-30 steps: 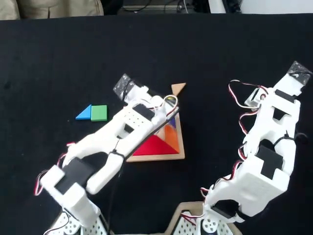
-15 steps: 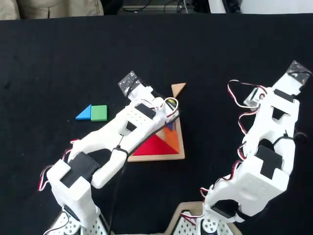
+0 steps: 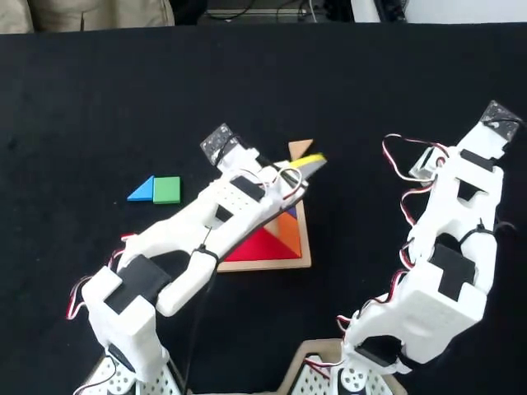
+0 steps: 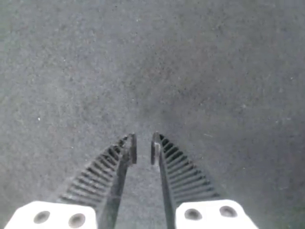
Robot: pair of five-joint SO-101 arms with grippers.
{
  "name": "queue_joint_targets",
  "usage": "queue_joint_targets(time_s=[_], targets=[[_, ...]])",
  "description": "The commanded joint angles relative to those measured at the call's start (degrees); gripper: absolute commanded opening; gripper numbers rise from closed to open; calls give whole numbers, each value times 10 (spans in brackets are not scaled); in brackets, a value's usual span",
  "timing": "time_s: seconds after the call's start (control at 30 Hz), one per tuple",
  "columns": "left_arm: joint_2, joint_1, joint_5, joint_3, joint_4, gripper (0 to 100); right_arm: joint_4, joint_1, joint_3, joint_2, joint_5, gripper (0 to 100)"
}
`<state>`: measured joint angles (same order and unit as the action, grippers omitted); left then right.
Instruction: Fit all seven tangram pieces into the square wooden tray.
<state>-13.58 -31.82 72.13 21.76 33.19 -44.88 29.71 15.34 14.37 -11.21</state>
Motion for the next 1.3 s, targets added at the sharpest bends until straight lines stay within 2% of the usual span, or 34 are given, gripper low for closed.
queue_joint_targets(time_s=[0.0, 0.07, 0.23, 0.33, 0.53, 0.7, 0.8, 0.93, 1.1, 1.27], targets=[[50, -6, 4, -53, 36, 479, 11, -11, -29, -4, 5, 67], [109, -7, -3, -73, 95, 479, 11, -11, -29, -4, 5, 67], [289, 0, -114, -111, 253, 479, 11, -11, -29, -4, 5, 67], [383, 33, -175, -111, 328, 479, 11, -20, -29, -5, 5, 67], [506, 172, -282, -111, 505, 479, 7, -41, -28, -5, 14, 67], [524, 374, -384, -97, 572, 467, 9, -63, -17, -7, 47, 67], [509, 444, -505, -54, 567, 395, 10, -84, -13, -9, 68, 67], [482, 444, -663, 29, 492, 321, 2, -117, -15, -10, 109, 68], [443, 472, -680, 125, 352, 300, -142, -181, -83, -58, 126, 70], [399, 494, -680, 215, 229, 299, -292, -309, -211, -65, 126, 71]])
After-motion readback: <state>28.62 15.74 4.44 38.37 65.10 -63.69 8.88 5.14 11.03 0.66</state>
